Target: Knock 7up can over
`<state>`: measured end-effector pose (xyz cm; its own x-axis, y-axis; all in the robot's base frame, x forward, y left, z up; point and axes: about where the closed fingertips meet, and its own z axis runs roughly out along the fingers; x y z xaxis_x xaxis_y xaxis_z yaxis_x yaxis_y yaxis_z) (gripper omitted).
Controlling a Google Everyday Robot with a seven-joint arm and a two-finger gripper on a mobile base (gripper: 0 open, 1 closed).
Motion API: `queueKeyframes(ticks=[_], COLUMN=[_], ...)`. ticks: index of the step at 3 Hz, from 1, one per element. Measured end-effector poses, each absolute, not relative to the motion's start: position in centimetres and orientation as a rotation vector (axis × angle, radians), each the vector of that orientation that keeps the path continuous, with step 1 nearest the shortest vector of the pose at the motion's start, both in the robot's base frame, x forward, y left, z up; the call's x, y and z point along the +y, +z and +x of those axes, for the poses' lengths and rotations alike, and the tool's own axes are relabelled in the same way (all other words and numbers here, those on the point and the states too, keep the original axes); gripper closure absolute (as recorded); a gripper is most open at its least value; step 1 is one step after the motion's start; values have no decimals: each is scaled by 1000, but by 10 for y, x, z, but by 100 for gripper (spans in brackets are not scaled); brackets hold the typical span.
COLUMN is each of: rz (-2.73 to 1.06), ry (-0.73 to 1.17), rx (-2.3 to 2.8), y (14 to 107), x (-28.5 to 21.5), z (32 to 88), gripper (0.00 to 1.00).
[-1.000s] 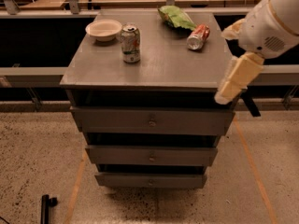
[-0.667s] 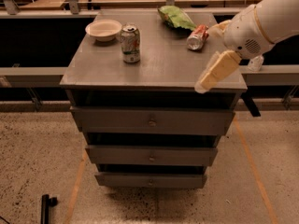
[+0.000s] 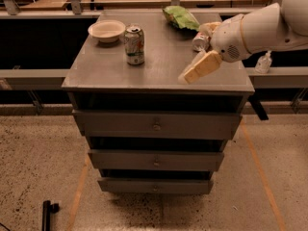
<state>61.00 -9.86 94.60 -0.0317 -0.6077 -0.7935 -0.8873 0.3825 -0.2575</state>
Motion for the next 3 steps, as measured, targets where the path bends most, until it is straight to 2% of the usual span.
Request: queueKeyframes(ticks=[2,3], rz=[-1248,-1127], ry=[375,345], rx=[1737,1711], y=[941,931], x=[-95,-85], z=[624,673], gripper=[0,0])
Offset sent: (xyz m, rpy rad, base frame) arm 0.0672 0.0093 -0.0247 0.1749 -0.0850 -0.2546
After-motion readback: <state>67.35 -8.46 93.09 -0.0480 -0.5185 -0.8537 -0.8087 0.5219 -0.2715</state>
